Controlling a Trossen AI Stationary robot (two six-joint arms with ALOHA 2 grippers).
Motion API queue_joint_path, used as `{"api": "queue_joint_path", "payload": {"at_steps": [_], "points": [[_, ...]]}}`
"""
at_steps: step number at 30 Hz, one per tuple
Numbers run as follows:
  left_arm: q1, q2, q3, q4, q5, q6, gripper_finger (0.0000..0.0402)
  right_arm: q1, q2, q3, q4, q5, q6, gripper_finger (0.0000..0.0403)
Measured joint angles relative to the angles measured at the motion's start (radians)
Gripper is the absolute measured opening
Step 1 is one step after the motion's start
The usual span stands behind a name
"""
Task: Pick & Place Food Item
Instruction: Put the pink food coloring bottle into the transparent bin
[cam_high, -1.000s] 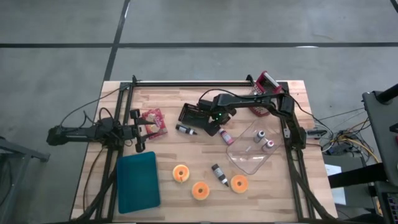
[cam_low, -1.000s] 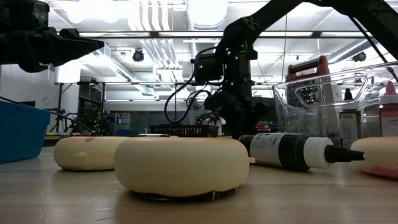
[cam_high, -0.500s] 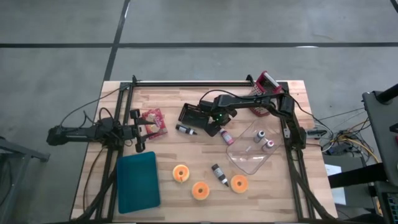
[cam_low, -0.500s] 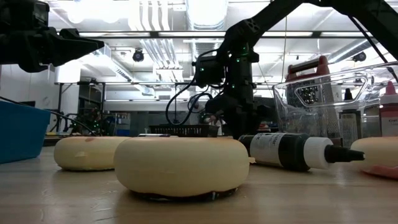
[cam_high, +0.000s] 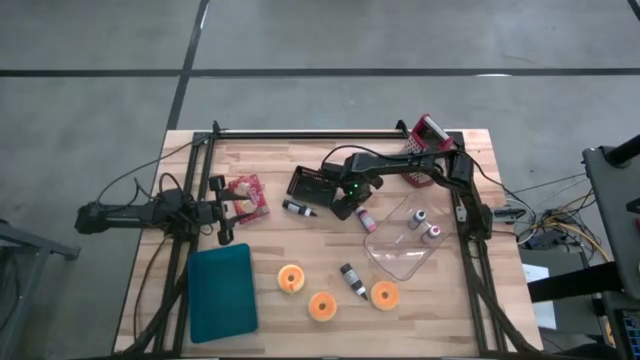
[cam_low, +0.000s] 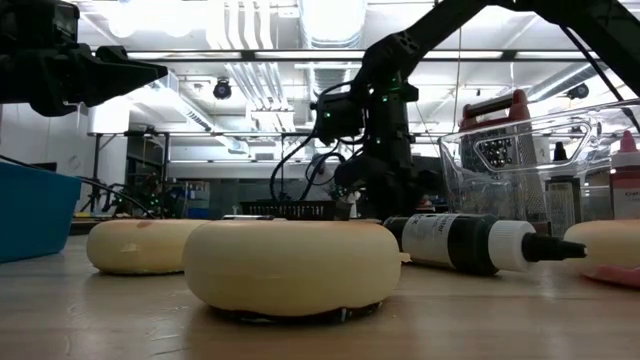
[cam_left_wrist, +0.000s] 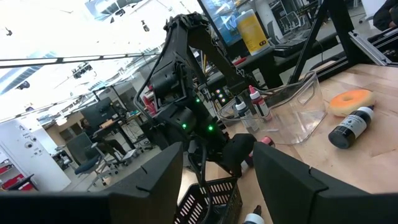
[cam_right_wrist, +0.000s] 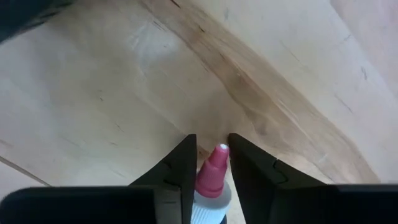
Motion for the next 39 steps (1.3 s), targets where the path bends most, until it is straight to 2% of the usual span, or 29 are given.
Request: {"api": "queue_joint_path", "payload": {"at_steps": [8, 39], "points": [[0.000, 0.000, 0.000, 0.000, 0.000, 0.000, 0.0200, 0.000, 0.000, -0.005, -0.005, 0.002, 0.025, 0.0055], [0.000, 0.000, 0.000, 0.000, 0.000, 0.000, 0.0200, 0.001, -0.002, 0.000, -0.010, -0.016, 0.036, 0.0043]]}}
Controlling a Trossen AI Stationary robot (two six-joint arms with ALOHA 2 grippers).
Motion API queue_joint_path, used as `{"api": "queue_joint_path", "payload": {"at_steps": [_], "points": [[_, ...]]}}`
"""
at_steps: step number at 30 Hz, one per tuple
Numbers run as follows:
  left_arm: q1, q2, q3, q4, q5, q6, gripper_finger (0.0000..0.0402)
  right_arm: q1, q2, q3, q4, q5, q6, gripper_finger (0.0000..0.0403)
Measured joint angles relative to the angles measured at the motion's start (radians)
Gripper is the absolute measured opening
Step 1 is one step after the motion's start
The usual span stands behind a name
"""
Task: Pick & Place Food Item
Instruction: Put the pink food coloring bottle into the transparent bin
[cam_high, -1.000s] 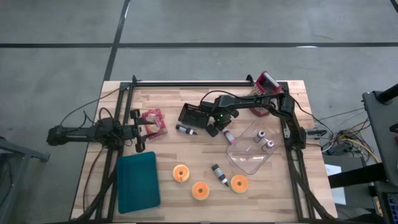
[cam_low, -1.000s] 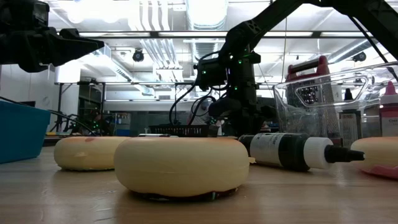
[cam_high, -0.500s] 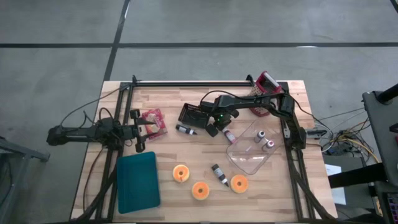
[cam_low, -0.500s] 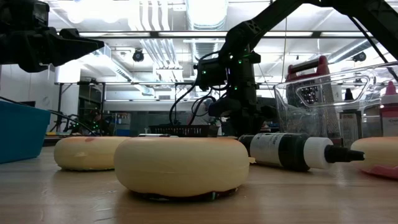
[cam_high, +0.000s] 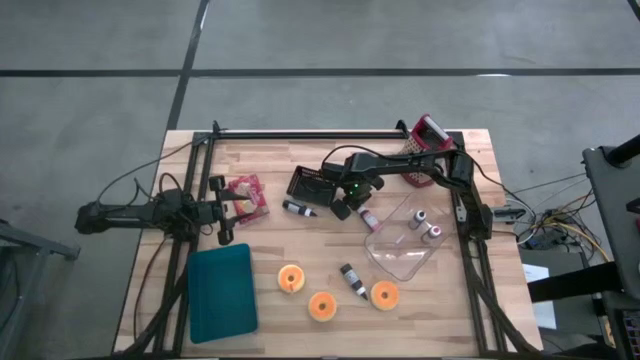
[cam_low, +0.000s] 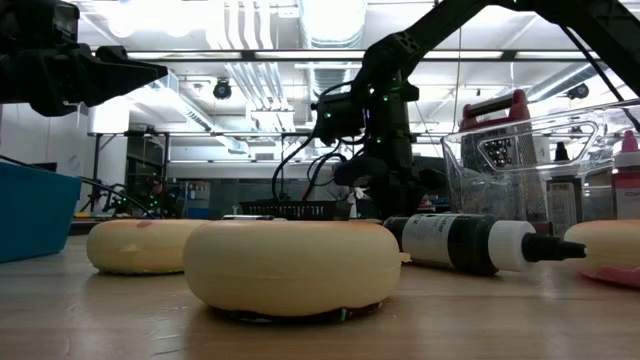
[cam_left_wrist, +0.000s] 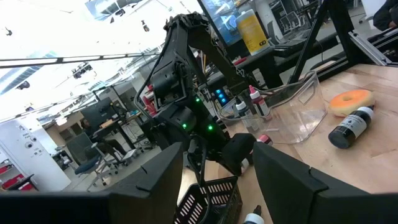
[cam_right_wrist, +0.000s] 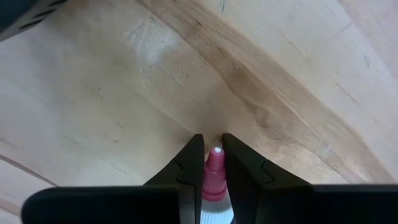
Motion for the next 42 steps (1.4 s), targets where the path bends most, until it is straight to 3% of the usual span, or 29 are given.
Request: {"api": "queue_joint_path", "payload": {"at_steps": [11, 19, 42], "points": [[0.000, 0.000, 0.000, 0.000, 0.000, 0.000, 0.0200, 0.019, -0.049, 0.008, 0.005, 0.027, 0.009, 0.0043], [0.000, 0.000, 0.000, 0.000, 0.000, 0.000, 0.0200, 0.060, -0.113, 0.031, 0.015, 0.135, 0.011, 0.0043], [0.000, 0.000, 0.000, 0.000, 0.000, 0.000, 0.0200, 0.342, -0.247, 0.019, 0.077, 0.802, 0.231, 0.0042]]}}
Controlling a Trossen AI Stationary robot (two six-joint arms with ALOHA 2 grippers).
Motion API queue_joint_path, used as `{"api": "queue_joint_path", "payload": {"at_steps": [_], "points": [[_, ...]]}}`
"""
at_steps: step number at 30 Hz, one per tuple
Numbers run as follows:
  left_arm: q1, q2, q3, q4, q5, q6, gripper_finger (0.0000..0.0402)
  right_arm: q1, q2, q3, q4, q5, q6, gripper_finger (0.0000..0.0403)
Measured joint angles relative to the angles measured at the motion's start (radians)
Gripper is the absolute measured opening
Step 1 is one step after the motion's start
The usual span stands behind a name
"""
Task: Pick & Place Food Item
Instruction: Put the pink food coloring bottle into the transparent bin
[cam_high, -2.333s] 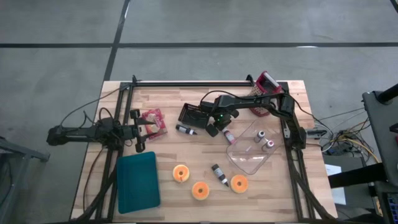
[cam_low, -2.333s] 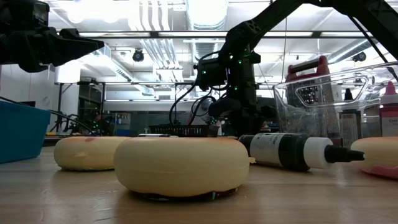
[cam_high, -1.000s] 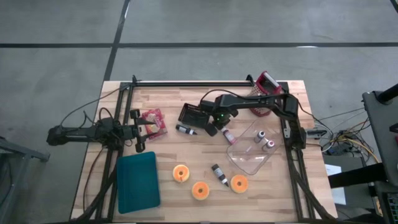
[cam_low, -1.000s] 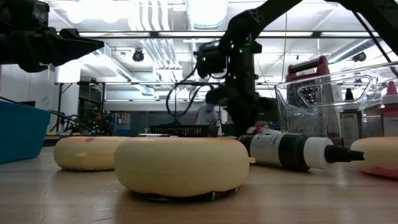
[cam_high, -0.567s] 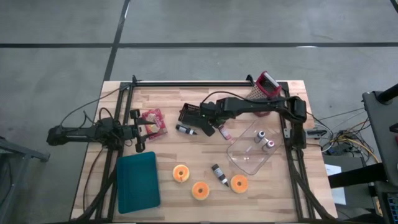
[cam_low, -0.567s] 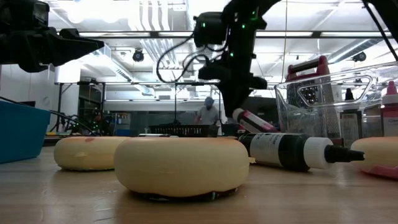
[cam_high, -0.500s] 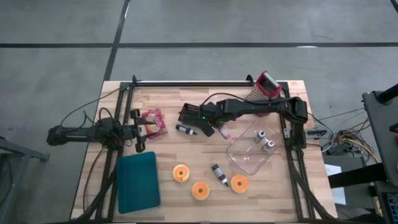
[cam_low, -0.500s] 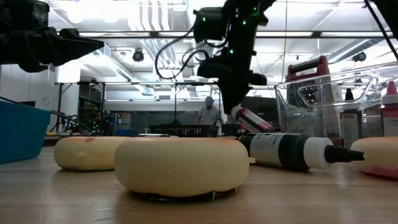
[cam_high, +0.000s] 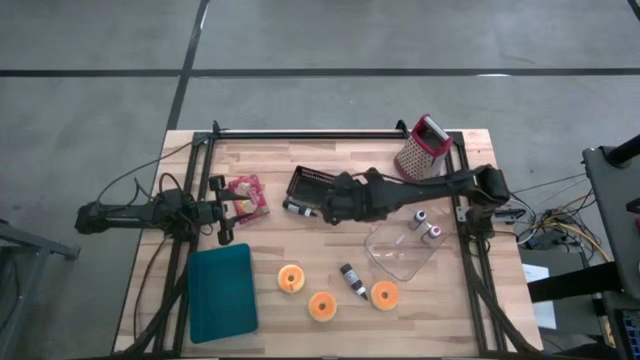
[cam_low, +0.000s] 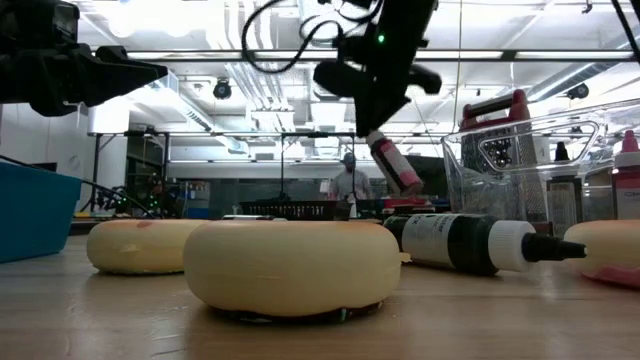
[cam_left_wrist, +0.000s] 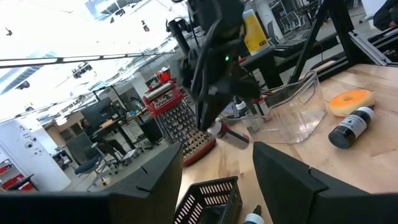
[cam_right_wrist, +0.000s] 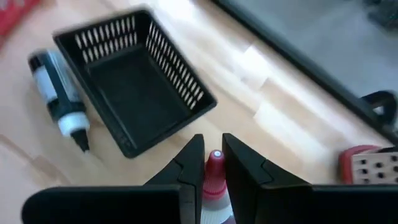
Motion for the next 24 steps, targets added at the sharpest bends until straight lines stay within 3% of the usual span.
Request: {"api": "queue_joint_path", "payload": {"at_steps": [6, 18, 24], "points": [[0.000, 0.000, 0.000, 0.000, 0.000, 0.000, 0.0200, 0.087, -0.032, -0.006, -0.057, 0.178, 0.116, 0.0042], [0.000, 0.000, 0.000, 0.000, 0.000, 0.000, 0.0200, 0.270, -0.138, -0.034, -0.389, 0.435, 0.580, 0.0043], [0.000, 0.000, 0.000, 0.000, 0.000, 0.000, 0.0200, 0.357, -0.190, -0.144, -0.457, 0.490, 0.774, 0.0043]]}}
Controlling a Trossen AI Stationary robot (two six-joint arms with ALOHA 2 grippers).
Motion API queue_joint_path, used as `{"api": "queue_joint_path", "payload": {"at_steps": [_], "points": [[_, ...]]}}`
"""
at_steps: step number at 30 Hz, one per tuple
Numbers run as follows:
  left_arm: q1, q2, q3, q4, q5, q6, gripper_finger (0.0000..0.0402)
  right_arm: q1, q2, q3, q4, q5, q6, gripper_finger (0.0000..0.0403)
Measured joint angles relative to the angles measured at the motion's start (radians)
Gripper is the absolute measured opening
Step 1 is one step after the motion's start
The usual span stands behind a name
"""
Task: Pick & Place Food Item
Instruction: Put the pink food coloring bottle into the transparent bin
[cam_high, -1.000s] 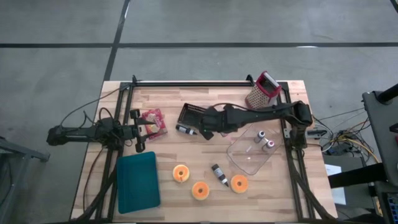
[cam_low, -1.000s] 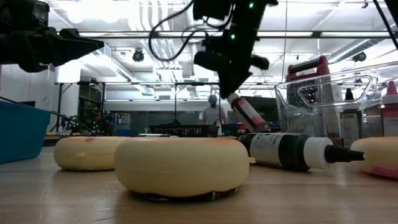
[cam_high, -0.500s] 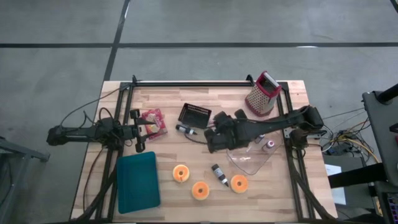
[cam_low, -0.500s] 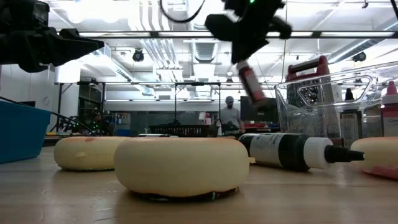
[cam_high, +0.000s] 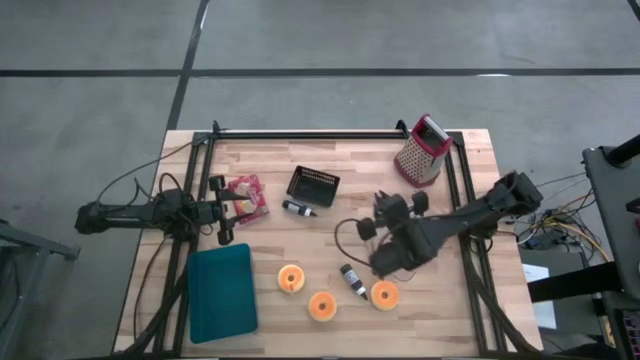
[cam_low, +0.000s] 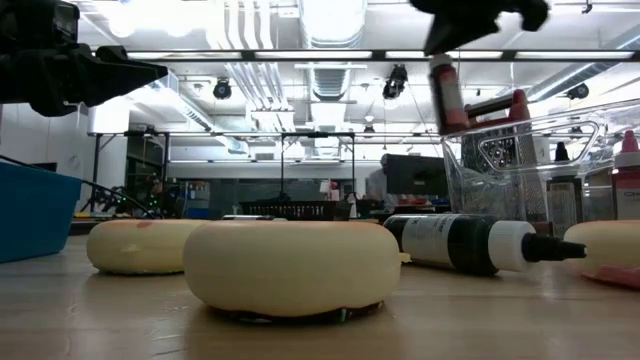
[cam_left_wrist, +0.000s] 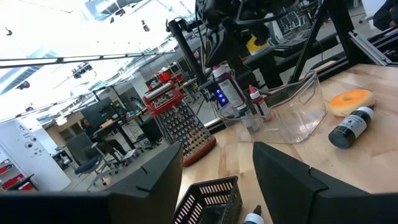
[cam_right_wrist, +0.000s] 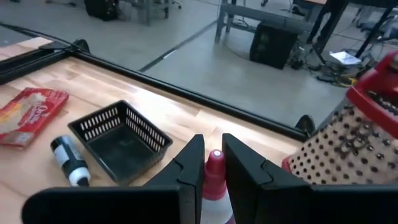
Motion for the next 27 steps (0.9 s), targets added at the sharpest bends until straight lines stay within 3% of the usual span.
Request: {"api": "queue_joint_path", "payload": {"at_steps": [6, 27], "points": [[0.000, 0.000, 0.000, 0.000, 0.000, 0.000, 0.0200, 0.074, -0.046, -0.148, -0.013, -0.006, 0.161, 0.0043], [0.000, 0.000, 0.000, 0.000, 0.000, 0.000, 0.0200, 0.200, -0.193, -0.354, -0.010, -0.119, 0.214, 0.0043]]}}
